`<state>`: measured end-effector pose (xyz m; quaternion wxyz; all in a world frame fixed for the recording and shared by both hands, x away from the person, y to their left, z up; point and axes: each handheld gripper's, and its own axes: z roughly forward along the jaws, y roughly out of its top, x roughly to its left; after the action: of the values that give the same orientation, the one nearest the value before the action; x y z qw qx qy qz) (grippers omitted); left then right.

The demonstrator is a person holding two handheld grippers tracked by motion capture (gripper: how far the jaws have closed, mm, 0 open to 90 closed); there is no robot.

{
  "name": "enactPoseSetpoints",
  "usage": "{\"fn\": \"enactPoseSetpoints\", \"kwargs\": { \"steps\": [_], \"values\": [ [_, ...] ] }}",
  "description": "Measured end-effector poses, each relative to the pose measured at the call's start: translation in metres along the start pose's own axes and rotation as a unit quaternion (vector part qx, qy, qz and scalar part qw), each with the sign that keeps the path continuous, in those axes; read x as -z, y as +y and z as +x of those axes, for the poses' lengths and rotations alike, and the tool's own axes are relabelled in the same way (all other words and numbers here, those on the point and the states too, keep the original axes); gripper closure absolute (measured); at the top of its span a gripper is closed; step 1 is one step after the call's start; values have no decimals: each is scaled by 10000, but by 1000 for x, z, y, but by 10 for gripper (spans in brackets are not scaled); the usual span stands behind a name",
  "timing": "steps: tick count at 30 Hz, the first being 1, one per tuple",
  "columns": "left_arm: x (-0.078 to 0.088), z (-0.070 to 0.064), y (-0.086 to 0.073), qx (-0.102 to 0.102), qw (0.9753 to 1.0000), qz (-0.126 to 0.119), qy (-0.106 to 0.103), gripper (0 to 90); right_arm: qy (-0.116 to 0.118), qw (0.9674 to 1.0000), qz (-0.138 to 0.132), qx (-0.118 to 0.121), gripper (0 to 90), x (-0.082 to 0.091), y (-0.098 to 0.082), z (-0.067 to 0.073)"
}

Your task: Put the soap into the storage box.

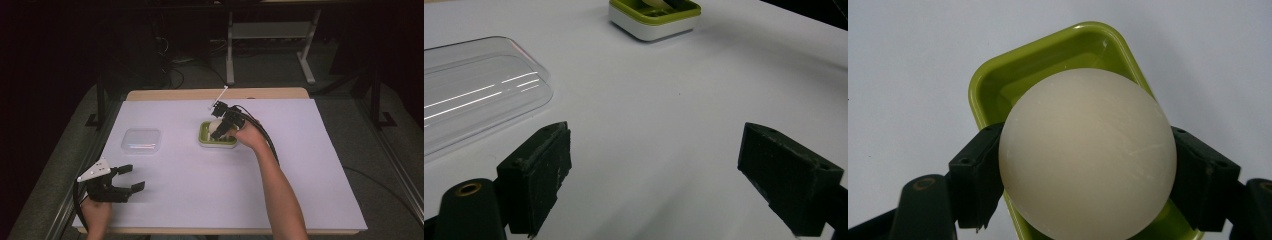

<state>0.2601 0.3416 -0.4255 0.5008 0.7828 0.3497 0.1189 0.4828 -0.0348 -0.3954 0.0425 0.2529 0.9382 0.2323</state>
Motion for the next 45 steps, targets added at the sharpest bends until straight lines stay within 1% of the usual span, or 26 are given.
{"fn": "enactPoseSetpoints", "kwargs": {
  "steps": [3, 7, 8, 10, 30, 33, 42, 43, 44, 45],
  "values": [
    [0, 0, 0, -8, 10000, 6, 1, 132, 1, 10000, 67, -18, 232, -1, 0, 0],
    [0, 0, 0, -15, 10000, 11, 4, 133, 15, 10000, 74, -34, 232, -3, 0, 0],
    [0, 0, 0, -12, 10000, 12, 10, 132, -14, 10000, 92, -17, 232, -4, 0, 1],
    [0, 0, 0, -7, 10000, 11, 9, 133, 27, 9999, 100, -31, 232, -5, 1, 1],
    [1, 0, 0, -17, 10000, 14, 15, 133, -43, 9999, 131, -38, 231, -5, 1, 1],
    [1, 0, 0, -15, 10000, 11, 12, 133, -39, 9999, 87, -36, 231, -5, 1, 1],
    [1, 0, 0, -3, 10000, 0, 16, 133, -63, 9999, 132, -39, 230, -5, 1, 2],
    [1, 0, 0, -20, 10000, 9, 19, 133, -76, 9999, 100, -20, 240, -5, 1, 1],
    [1, 0, 0, -24, 10000, 11, 20, 132, -44, 10000, 11, -11, 249, -3, 1, 1],
    [1, 0, 0, -24, 10000, 11, 20, 133, -13, 10000, -78, -57, 271, 0, 1, 1]
  ]
}}
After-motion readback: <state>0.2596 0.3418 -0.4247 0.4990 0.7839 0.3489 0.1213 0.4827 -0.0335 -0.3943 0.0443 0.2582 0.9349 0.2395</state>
